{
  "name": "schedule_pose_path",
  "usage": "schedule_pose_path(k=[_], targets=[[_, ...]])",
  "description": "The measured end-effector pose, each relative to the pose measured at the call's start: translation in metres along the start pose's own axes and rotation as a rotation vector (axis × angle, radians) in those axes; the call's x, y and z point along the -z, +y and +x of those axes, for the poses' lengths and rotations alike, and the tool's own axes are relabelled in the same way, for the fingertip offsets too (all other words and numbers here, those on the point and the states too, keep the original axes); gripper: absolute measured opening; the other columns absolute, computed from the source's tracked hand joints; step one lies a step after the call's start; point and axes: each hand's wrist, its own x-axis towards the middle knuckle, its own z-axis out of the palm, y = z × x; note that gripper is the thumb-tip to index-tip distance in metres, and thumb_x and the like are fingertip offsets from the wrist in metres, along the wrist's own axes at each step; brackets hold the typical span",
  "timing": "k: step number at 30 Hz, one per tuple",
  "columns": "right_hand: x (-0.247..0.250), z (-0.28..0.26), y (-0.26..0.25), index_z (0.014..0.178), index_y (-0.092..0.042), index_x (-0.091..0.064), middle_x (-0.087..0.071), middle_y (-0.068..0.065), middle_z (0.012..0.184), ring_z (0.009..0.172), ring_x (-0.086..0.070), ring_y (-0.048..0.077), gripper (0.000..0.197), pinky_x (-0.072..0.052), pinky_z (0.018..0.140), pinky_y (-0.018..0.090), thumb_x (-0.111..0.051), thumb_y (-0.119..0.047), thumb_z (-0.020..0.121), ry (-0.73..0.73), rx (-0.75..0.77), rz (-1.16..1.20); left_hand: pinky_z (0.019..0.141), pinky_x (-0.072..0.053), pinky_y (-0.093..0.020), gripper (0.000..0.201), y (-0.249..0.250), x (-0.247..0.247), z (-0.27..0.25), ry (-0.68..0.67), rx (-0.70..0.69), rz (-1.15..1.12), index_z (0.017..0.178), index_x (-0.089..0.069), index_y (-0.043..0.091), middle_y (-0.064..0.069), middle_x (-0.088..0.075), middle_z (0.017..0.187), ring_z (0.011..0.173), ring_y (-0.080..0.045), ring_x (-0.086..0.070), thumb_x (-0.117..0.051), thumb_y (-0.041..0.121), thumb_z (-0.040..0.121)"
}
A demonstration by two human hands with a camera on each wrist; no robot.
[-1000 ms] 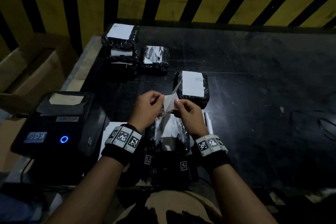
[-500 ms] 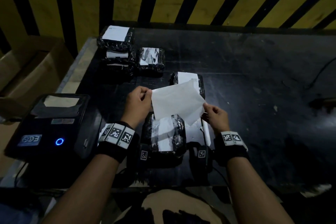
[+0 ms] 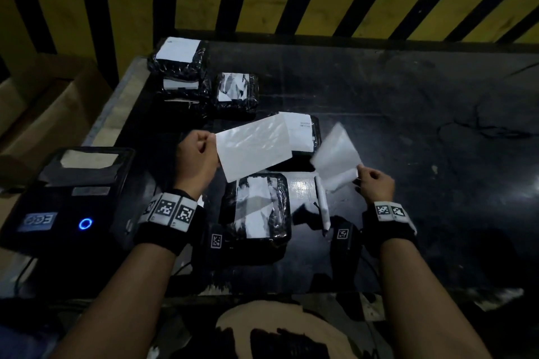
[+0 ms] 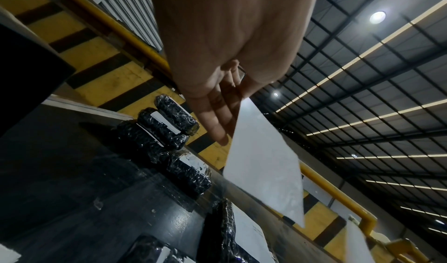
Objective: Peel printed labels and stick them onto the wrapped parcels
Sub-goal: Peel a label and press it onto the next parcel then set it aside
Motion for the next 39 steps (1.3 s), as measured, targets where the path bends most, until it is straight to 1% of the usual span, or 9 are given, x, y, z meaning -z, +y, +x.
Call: schedule_pose_path(k=[2,7,12,15,20,24,28,34,39], targets=[[0.007,0.0,-0.006,0.099,0.007,-0.068,-0.064,0.01,0.075,0.051,-0.06,0.004,0.027,-0.052,0.065,0.031,-0.062,-0.018,0.092,0.053,0.086,-0.066,0.071,-0.057,-0.056,0.017,-0.002,-0.001,0.001,0.019,-0.003,-0.006,0.075,-0.054,0.027,-0.014,-0.069,0.086,0.08,-0.033,-0.069,-0.05,0.025,0.092],[0.013,-0.02,-0.029,0.106,-0.003,-0.07,-0.069,0.011,0.095,0.082,-0.059,0.017,0.027,-0.039,0.073,0.023,-0.056,-0.023,0.095,0.048,0.259,-0.314,0.077,-0.056,-0.055,0.018,-0.004,-0.012,-0.002,-0.001,-0.011,0.017,0.075,-0.055,0.031,-0.008,-0.067,0.083,0.082,-0.027,-0.067,-0.052,0.028,0.092],[0.003,-0.036,-0.018,0.107,-0.007,-0.07,-0.069,0.01,0.095,0.078,-0.054,0.019,0.027,-0.035,0.072,0.023,-0.052,-0.024,0.098,-0.049,0.16,-0.571,0.079,-0.055,-0.053,0.019,0.001,-0.022,-0.011,-0.02,-0.069,0.047,0.078,-0.054,0.027,-0.002,-0.061,0.08,0.078,-0.019,-0.059,-0.052,0.021,0.095],[-0.003,-0.033,0.001,0.109,-0.007,-0.071,-0.071,0.015,0.109,0.095,-0.064,0.03,0.028,-0.04,0.075,0.026,-0.053,-0.024,0.096,-0.082,0.113,-0.678,0.079,-0.055,-0.053,0.015,-0.001,-0.025,-0.014,-0.019,-0.075,0.054,0.081,-0.055,0.021,-0.001,-0.06,0.077,0.075,-0.017,-0.058,-0.052,0.02,0.096],[-0.019,-0.032,0.014,0.132,-0.014,-0.057,-0.049,0.018,0.135,0.127,-0.044,0.034,0.049,-0.039,0.104,0.041,-0.056,-0.04,0.091,-0.091,0.136,-0.822,0.077,-0.054,-0.047,0.013,-0.003,-0.026,-0.018,-0.011,-0.119,0.078,0.083,-0.056,0.017,-0.002,-0.06,0.079,0.075,-0.015,-0.057,-0.052,0.018,0.096],[-0.053,-0.041,-0.011,0.115,-0.011,-0.067,-0.068,0.008,0.114,0.101,-0.063,0.02,0.035,-0.048,0.087,0.029,-0.057,-0.036,0.094,-0.286,0.282,-0.439,0.076,-0.055,-0.045,0.02,-0.004,-0.025,-0.02,-0.073,-0.144,0.063,0.078,-0.055,0.031,-0.002,-0.064,0.081,0.076,-0.016,-0.06,-0.054,0.02,0.095],[-0.092,-0.055,-0.042,0.101,-0.011,-0.067,-0.07,0.005,0.09,0.076,-0.065,0.015,0.031,-0.051,0.068,0.029,-0.054,-0.038,0.096,-0.51,0.184,-0.113,0.078,-0.056,-0.043,0.017,-0.001,-0.025,-0.03,-0.191,-0.174,0.054,0.082,-0.059,0.032,-0.001,-0.067,0.085,0.08,-0.02,-0.064,-0.057,0.02,0.094],[-0.116,-0.051,-0.057,0.099,-0.003,-0.063,-0.071,0.014,0.087,0.074,-0.069,0.021,0.041,-0.054,0.062,0.03,-0.062,-0.043,0.09,-0.48,0.035,0.029,0.074,-0.054,-0.03,0.009,-0.005,-0.029,-0.041,-0.285,-0.241,0.11,0.086,-0.064,0.024,0.005,-0.067,0.083,0.079,-0.01,-0.064,-0.059,0.021,0.093],[-0.117,-0.049,-0.06,0.098,-0.001,-0.062,-0.067,0.012,0.083,0.078,-0.067,0.025,0.025,-0.053,0.059,0.03,-0.061,-0.024,0.09,-0.458,-0.027,0.045,0.076,-0.052,-0.027,0.006,-0.01,-0.03,-0.047,-0.337,-0.267,0.097,0.09,-0.069,0.016,0.002,-0.069,0.085,0.08,-0.011,-0.065,-0.063,0.019,0.091]])
